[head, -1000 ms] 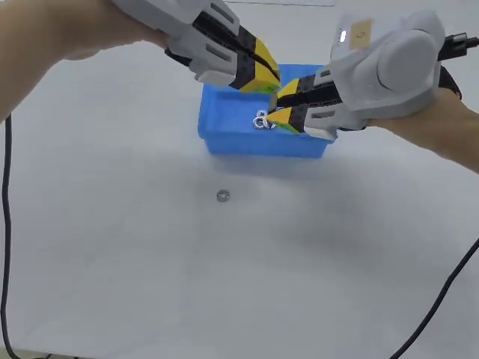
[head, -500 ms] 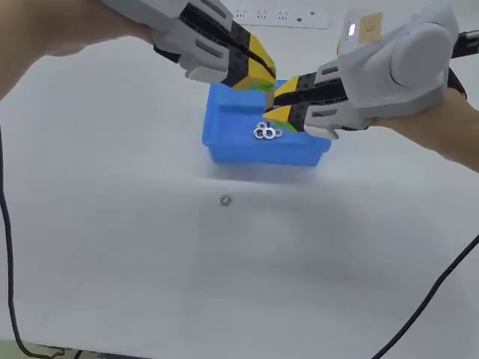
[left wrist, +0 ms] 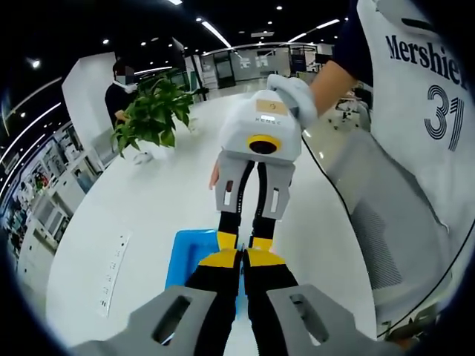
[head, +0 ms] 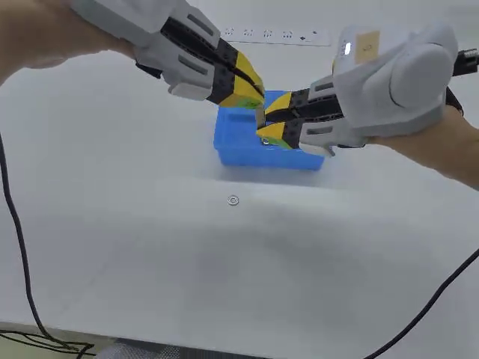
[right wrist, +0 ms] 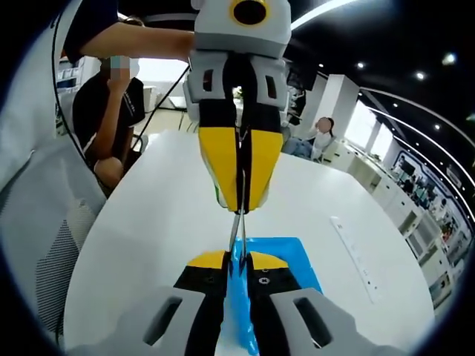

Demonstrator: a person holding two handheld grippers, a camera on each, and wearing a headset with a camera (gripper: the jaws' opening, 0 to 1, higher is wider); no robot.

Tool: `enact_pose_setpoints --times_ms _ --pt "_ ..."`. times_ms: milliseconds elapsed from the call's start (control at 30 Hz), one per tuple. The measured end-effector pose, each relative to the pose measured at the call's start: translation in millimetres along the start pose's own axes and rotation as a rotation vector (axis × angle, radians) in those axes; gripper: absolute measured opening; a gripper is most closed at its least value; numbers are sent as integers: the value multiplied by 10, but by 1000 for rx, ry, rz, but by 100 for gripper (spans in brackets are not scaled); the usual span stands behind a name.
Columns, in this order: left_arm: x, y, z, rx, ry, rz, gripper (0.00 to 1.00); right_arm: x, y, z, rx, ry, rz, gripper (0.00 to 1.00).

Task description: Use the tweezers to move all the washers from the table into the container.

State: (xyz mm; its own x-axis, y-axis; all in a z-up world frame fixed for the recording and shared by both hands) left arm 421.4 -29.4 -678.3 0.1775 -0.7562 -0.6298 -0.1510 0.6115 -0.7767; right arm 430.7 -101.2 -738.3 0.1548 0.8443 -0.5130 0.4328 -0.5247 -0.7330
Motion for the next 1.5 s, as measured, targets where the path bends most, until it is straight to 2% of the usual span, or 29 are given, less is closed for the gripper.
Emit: enact_pose_setpoints --times_ms 233,667,1067,1300,1500 --pt "-14 120 -216 -13 5 6 6 45 -60 218 -7 -38 -5 11" --pt "6 362 -374 -54 -1 10 6 228 -35 439 6 -91 -13 11" --pt "92 617 -385 -110 -2 13 6 431 79 578 31 -136 -2 11" --pt "112 709 -317 -143 -7 6 6 514 133 574 51 -140 -3 11" --pt "162 770 -308 -157 -6 3 6 550 173 593 61 -151 -3 11"
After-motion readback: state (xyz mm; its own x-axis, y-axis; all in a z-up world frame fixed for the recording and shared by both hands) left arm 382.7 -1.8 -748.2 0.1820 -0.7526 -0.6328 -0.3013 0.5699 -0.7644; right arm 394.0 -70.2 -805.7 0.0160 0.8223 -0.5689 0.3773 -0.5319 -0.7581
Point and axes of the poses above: the centre of the closed fingertips' face, and the gripper's own axes: x roughly forward along the fingers, z roughly to its left, y roughly out of its underside, the point moved 6 cm from there along -x, roughly backward along the fingers, and after that the axes turned 13 degrees about -x, right-handed, at the moved point
